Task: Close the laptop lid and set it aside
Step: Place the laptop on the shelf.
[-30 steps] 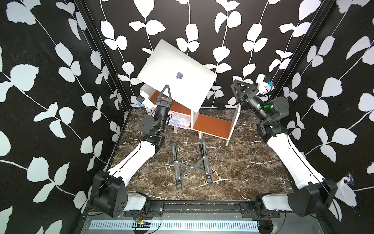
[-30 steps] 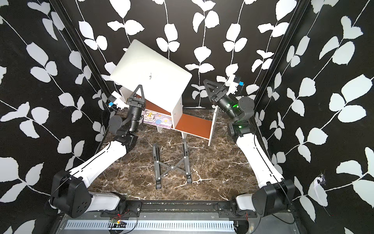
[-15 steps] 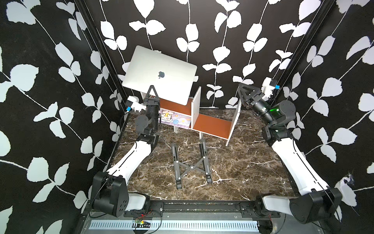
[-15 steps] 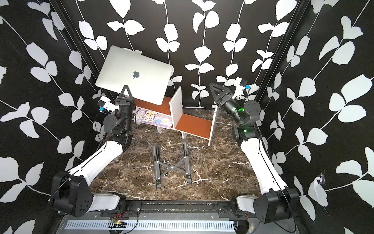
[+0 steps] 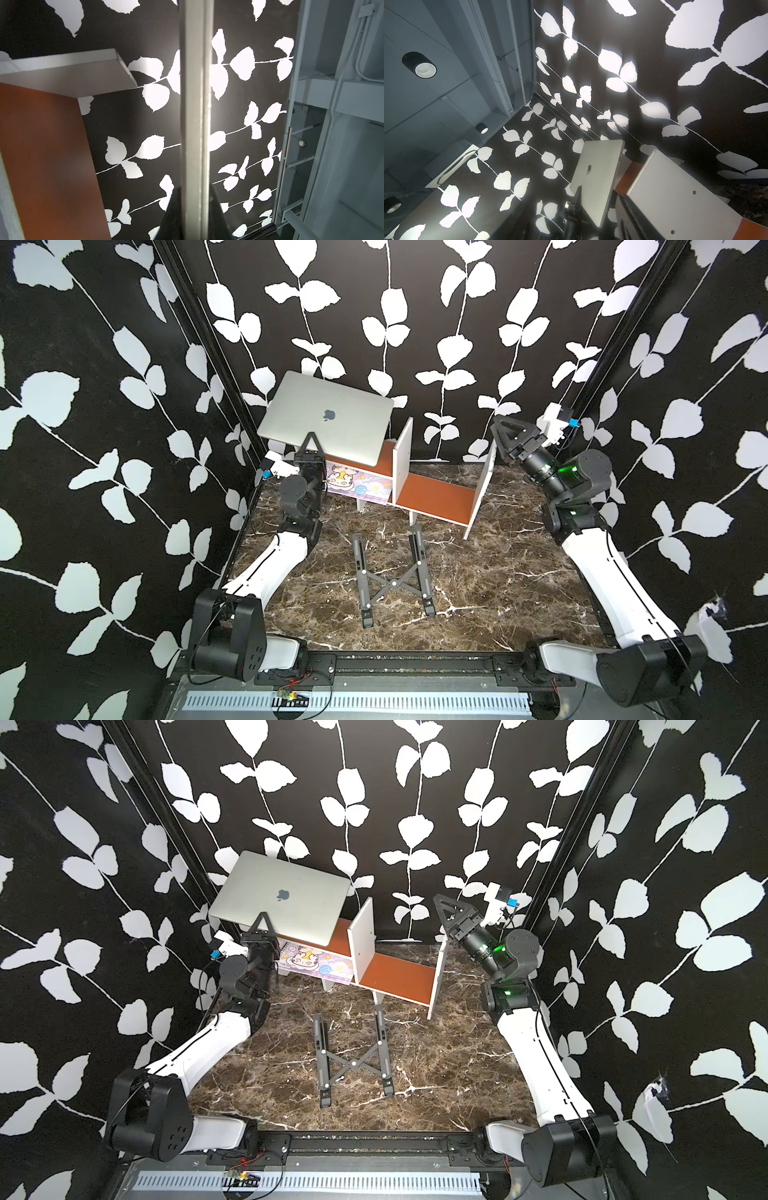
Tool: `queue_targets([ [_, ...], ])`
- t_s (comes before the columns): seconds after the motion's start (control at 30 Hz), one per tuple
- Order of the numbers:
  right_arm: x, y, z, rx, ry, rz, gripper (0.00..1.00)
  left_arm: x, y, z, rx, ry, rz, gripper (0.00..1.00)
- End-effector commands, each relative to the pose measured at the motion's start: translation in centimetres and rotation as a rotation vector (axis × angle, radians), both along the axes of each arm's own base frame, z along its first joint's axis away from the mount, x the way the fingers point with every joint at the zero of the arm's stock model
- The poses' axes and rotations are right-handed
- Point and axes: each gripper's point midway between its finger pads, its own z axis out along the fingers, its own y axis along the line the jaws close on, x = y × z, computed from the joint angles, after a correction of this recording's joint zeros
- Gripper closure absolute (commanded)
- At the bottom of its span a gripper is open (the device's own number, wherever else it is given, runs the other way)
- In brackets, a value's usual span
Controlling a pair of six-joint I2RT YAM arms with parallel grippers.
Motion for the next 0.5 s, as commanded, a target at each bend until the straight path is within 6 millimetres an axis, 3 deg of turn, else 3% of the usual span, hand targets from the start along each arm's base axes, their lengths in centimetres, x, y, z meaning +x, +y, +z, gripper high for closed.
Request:
queue_targets([
  [0.0, -1.3, -0.2, 1.2, -0.005, -0.056, 0.002, 0.37, -3.7, 0.4, 7.2, -0.089, -0.274, -0.045, 1.0],
  [0.47, -1.4, -0.4, 1.0, -0.001, -0.055, -0.002, 0.37, -1.3, -1.2, 3.8, -0.069, -0.171, -0.106, 1.0],
])
